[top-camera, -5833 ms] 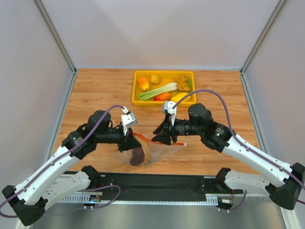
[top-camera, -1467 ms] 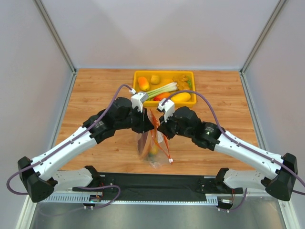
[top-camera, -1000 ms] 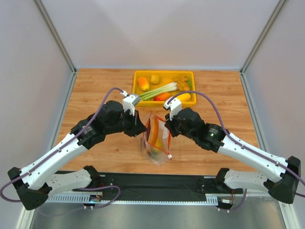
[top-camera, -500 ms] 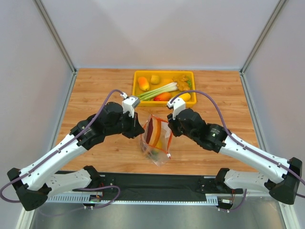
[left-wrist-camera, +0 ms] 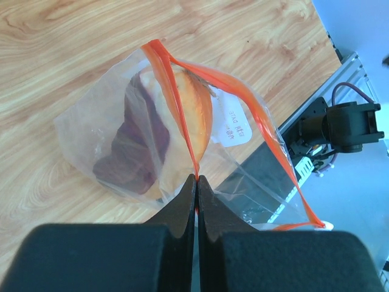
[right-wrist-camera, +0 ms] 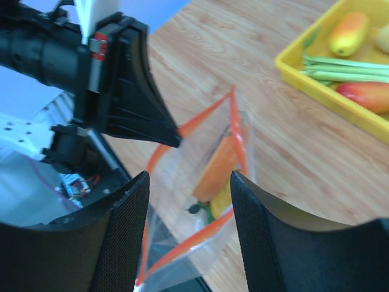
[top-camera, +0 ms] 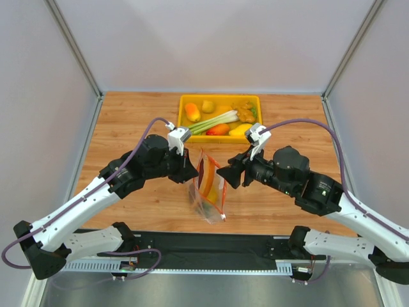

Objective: Open the zip-top bag and remove the fake food

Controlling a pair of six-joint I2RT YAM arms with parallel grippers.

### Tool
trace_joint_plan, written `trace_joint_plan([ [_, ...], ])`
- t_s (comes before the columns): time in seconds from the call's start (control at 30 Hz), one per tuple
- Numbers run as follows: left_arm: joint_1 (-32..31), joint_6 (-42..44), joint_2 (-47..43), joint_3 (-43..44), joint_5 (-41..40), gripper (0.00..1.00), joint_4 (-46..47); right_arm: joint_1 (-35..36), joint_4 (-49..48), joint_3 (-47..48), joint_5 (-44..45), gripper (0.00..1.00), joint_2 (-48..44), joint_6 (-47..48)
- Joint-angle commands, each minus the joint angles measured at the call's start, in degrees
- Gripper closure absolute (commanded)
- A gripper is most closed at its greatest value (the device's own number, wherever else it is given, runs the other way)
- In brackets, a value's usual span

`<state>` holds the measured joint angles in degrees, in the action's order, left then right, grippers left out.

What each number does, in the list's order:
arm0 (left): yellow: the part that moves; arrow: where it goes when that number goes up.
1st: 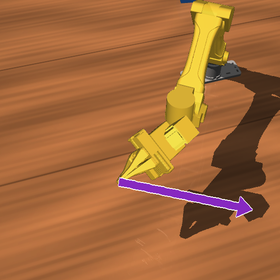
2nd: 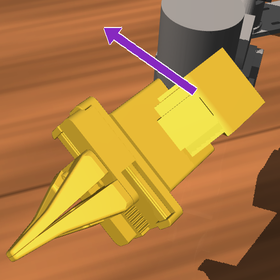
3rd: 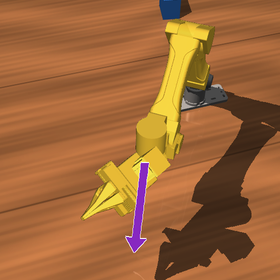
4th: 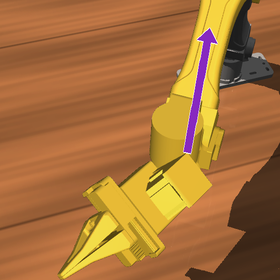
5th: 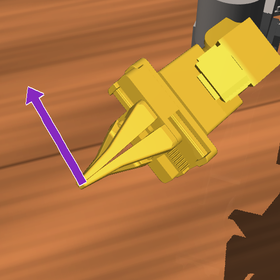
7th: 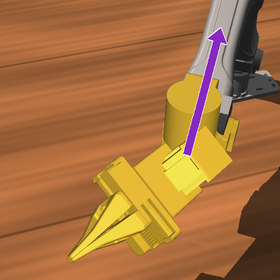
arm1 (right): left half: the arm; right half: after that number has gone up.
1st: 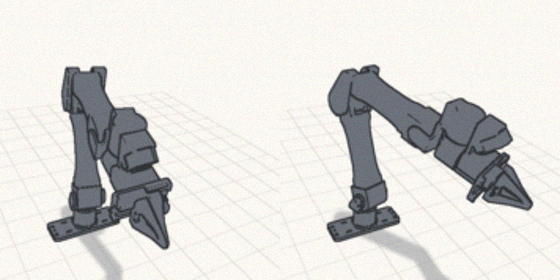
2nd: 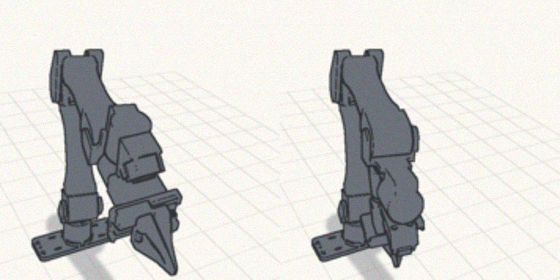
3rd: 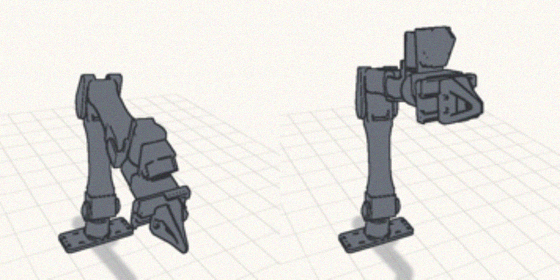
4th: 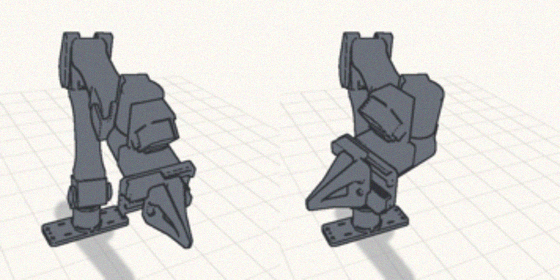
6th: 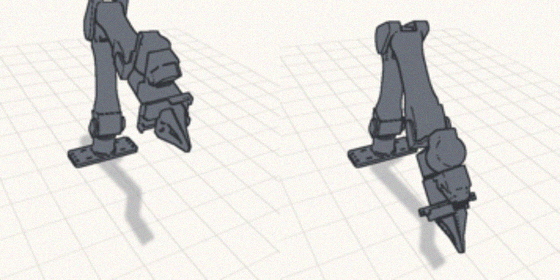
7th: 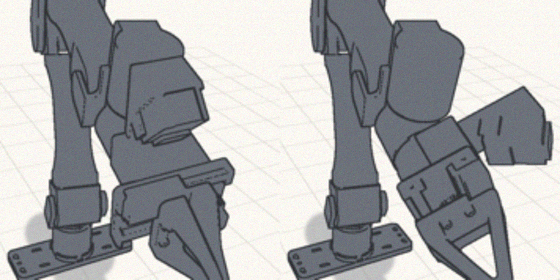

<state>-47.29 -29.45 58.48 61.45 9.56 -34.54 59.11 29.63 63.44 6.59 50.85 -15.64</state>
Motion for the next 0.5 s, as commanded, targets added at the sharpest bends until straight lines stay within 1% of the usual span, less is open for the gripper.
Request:
trace_joint_plan([
  [0.0,-0.17,-0.61,-0.12,0.86,0.72,1.0,1.67,0.39,-4.92,0.02,-8.32,0.43,2.93,-5.71],
  [0.13,-0.26,-0.61,-0.21,0.95,0.81,1.0,1.67,1.27,-10.02,-2.44,-13.35,0.44,6.01,-9.84],
  [0.2,-0.17,-0.52,-0.12,0.95,0.81,1.0,1.67,1.88,-10.64,-3.49,-13.18,0.44,7.76,-11.42],
  [0.3,-0.17,-0.52,-0.29,0.78,0.9,1.0,1.67,1.97,-11.08,-4.99,-11.17,0.44,9.0,-12.66],
  [0.47,-0.26,-0.52,-0.38,0.6,1.07,1.0,1.59,2.06,-6.34,-4.47,-3.08,0.44,9.27,-11.43],
])
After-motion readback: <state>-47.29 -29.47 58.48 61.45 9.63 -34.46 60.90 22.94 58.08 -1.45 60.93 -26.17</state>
